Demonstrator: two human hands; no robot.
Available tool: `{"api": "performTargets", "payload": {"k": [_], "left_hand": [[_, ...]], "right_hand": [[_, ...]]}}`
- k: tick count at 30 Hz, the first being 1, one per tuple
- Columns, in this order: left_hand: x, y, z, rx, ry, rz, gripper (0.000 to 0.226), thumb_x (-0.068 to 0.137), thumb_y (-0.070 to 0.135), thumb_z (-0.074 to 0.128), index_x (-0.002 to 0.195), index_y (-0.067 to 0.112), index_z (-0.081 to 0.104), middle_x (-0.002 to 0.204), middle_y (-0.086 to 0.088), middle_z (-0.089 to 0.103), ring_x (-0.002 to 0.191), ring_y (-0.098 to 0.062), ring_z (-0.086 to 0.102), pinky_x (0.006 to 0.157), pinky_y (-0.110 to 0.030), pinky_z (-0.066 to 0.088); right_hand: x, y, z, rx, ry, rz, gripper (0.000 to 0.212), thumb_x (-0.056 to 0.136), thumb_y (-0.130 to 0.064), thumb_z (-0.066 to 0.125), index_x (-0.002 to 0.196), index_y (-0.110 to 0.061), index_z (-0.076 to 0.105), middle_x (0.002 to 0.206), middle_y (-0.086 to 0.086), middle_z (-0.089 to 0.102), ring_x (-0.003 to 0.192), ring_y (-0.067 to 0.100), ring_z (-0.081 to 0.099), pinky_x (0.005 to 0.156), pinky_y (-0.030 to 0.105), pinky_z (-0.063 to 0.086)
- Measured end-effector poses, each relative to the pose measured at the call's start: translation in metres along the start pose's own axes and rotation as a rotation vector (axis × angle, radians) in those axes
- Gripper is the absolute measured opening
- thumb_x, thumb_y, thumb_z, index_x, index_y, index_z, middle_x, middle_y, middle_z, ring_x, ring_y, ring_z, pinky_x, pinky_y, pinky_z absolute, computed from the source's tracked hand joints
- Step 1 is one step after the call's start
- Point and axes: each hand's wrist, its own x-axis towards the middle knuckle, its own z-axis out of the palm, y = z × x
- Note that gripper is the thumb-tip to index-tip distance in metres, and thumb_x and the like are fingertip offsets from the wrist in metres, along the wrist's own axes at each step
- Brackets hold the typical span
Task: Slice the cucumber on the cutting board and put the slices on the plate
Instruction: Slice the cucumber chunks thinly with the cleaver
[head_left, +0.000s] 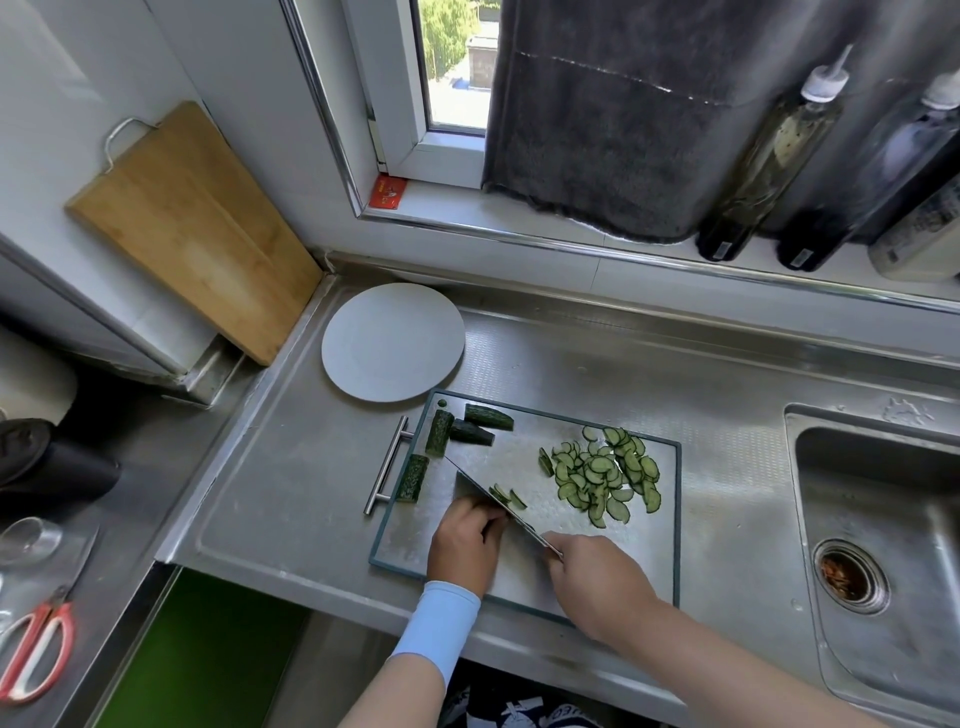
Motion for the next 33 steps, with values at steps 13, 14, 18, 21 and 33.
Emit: {"api": "performTargets", "payload": {"k": [13,14,18,21,33], "left_hand": [[0.0,-0.002,0.0,0.02,-0.004,0.012,0.021,0.068,0.001,0.082,0.08,0.016,0.075,0.084,0.001,0.066,0.081,-0.018,0.061,0.072,-0.021,0.047],[0.0,-0.001,0.0,0.024,0.0,0.005,0.021,0.067,0.002,0.082,0.08,0.017,0.075,0.083,0.0,0.066,0.08,-0.019,0.061,0.072,-0.021,0.047],[0.001,0.003,-0.002,0.032,0.017,-0.006,0.021,0.065,0.001,0.083,0.078,0.016,0.074,0.083,-0.002,0.068,0.078,-0.018,0.059,0.073,-0.019,0.044],[0.002,0.003,-0.004,0.056,0.006,0.017,0.023,0.064,-0.002,0.082,0.078,0.016,0.074,0.082,-0.003,0.068,0.078,-0.02,0.061,0.072,-0.023,0.049],[-0.001,-0.002,-0.001,0.025,0.02,0.029,0.024,0.064,-0.001,0.084,0.08,0.014,0.075,0.083,-0.002,0.067,0.081,-0.014,0.056,0.073,-0.017,0.043]], "right_hand": [[0.009,-0.004,-0.003,-0.025,0.016,-0.047,0.022,0.096,-0.023,0.04,0.076,-0.029,0.046,0.064,-0.004,0.049,0.064,0.02,0.047,0.051,0.028,0.033],[0.007,-0.004,-0.002,-0.034,0.028,-0.051,0.018,0.096,-0.023,0.04,0.08,-0.027,0.048,0.065,-0.003,0.051,0.064,0.021,0.048,0.052,0.03,0.034],[-0.002,-0.002,-0.001,-0.039,0.047,-0.062,0.015,0.096,-0.023,0.04,0.088,-0.026,0.053,0.069,-0.002,0.057,0.064,0.02,0.051,0.056,0.032,0.039],[-0.008,0.002,-0.002,-0.051,0.045,-0.064,0.016,0.096,-0.023,0.04,0.082,-0.028,0.046,0.068,-0.001,0.056,0.062,0.018,0.047,0.054,0.029,0.035],[0.002,-0.005,0.002,-0.026,0.004,-0.019,0.021,0.093,-0.02,0.04,0.075,-0.028,0.043,0.065,-0.005,0.05,0.065,0.02,0.047,0.052,0.028,0.034]]}}
